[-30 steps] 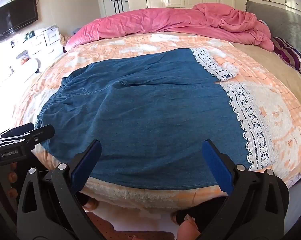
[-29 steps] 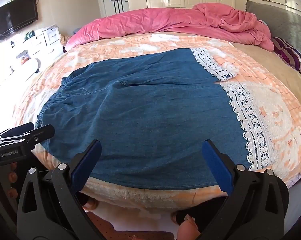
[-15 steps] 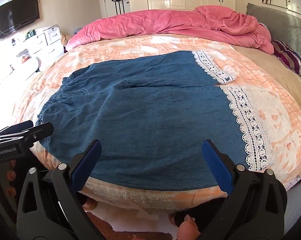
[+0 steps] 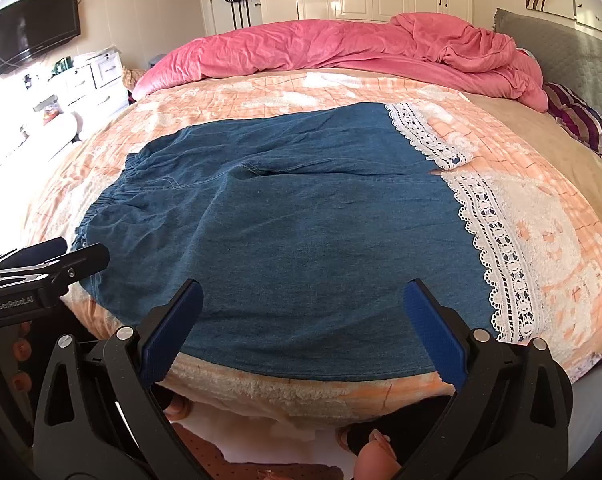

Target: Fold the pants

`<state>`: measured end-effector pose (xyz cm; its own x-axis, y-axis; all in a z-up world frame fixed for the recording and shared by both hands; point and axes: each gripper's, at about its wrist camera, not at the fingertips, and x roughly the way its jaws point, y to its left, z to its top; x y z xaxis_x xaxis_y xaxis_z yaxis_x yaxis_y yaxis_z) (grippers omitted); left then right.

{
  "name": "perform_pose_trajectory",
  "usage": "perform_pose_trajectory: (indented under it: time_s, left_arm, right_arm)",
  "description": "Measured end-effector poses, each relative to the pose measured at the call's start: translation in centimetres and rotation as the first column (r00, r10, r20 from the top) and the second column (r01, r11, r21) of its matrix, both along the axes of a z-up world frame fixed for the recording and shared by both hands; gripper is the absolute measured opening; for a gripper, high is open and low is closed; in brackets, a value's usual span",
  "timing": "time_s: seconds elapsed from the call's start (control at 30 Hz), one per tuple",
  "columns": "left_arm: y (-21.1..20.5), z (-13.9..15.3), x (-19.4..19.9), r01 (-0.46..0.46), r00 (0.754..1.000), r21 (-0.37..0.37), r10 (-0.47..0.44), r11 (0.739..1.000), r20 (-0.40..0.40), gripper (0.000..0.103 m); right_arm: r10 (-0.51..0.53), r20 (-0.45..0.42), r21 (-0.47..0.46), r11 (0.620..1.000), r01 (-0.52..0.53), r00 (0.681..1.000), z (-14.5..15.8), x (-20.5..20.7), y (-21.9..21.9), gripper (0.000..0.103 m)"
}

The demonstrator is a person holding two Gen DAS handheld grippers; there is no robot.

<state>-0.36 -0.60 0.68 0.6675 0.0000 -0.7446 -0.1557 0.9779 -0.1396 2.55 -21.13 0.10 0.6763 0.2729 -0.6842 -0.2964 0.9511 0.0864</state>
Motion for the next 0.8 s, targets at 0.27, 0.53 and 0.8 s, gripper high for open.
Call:
perform_pose_trajectory:
  time_s: [0.27,0.53,0.8]
  left_arm:
    - [-0.19,0.11,-0.05,0.014,1.000,0.002,-0.014,1.000,0.006,0.099]
    - [-0.15,0.13,-0.03,0.017,1.000,0.001,-0.017,1.000,0.009,0.099]
    - [-0.26,0.10,-0.02,0.020,1.000,0.002,-0.020,1.000,0.011,0.099]
  right_arm:
    - [-0.001,0.001,-0.003,1.000,0.001,1.000,0.00,-0.12,0.02,0.095]
    - [-0.006,0.004,-0.009,1.000,0.006,1.000,0.02,-0.08,-0.01,0.095]
    - [-0.006,0.006,-0.013,1.000,0.006,1.000,0.01,0.01,0.07,0.095]
